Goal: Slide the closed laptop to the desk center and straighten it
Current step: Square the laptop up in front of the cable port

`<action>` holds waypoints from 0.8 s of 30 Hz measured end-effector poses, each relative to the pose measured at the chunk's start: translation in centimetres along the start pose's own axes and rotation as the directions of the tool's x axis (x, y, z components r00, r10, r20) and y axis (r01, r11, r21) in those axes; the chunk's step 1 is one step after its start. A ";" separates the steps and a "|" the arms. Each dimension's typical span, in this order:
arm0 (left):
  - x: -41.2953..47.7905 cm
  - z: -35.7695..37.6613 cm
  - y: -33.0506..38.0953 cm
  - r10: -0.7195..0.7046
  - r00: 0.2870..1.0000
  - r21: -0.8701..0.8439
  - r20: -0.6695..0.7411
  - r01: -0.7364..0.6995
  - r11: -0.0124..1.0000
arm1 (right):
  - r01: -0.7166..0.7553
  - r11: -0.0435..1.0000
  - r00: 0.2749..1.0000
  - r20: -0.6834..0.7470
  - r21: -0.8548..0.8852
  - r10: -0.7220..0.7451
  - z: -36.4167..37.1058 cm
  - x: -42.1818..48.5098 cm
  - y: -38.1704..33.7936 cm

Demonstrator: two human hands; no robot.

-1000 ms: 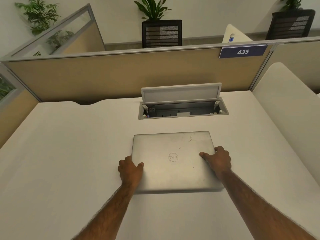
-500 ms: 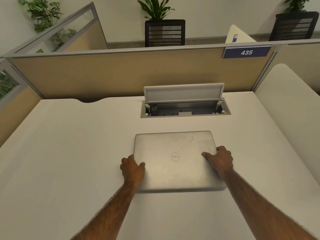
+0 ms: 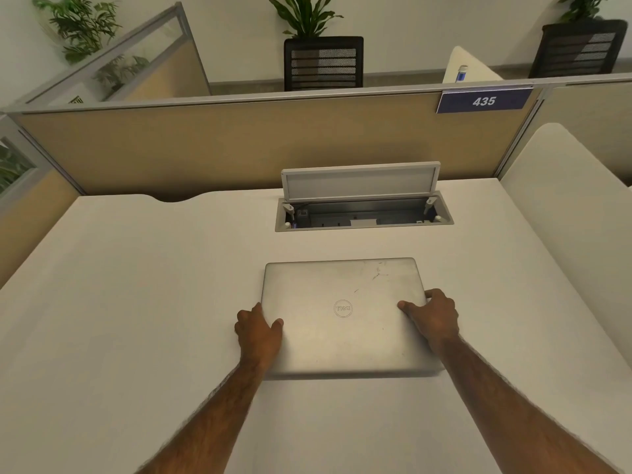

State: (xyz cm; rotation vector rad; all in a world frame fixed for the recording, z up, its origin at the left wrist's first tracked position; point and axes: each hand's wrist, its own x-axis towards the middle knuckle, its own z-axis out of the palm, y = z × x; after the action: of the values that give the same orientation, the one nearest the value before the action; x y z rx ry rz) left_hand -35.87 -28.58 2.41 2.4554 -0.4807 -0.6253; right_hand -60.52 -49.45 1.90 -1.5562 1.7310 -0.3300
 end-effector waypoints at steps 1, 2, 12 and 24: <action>-0.1 0.1 0.0 0.011 1.000 0.029 -0.005 -0.011 1.000 | 0.006 1.000 1.000 -0.003 -0.009 -0.006 0.0 -0.2 0.0; -0.3 0.2 0.0 0.024 1.000 0.058 -0.013 -0.023 0.998 | 0.016 1.000 1.000 -0.011 -0.025 -0.016 0.0 -0.5 0.0; -1.3 2.2 -0.7 0.423 0.905 0.252 -0.040 -0.400 0.881 | 0.144 0.950 0.963 -0.183 -0.278 -0.199 1.7 -3.8 0.5; -1.9 4.9 -0.9 0.604 0.779 0.512 0.167 -0.592 0.622 | 0.649 0.468 0.688 0.201 -0.600 -0.697 7.9 -7.8 -0.4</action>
State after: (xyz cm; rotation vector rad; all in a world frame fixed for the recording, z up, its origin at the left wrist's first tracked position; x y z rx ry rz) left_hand -39.85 -29.13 -1.15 2.5373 -1.5846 -0.1731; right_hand -55.20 -39.96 -0.34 -2.7833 1.2138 -0.1754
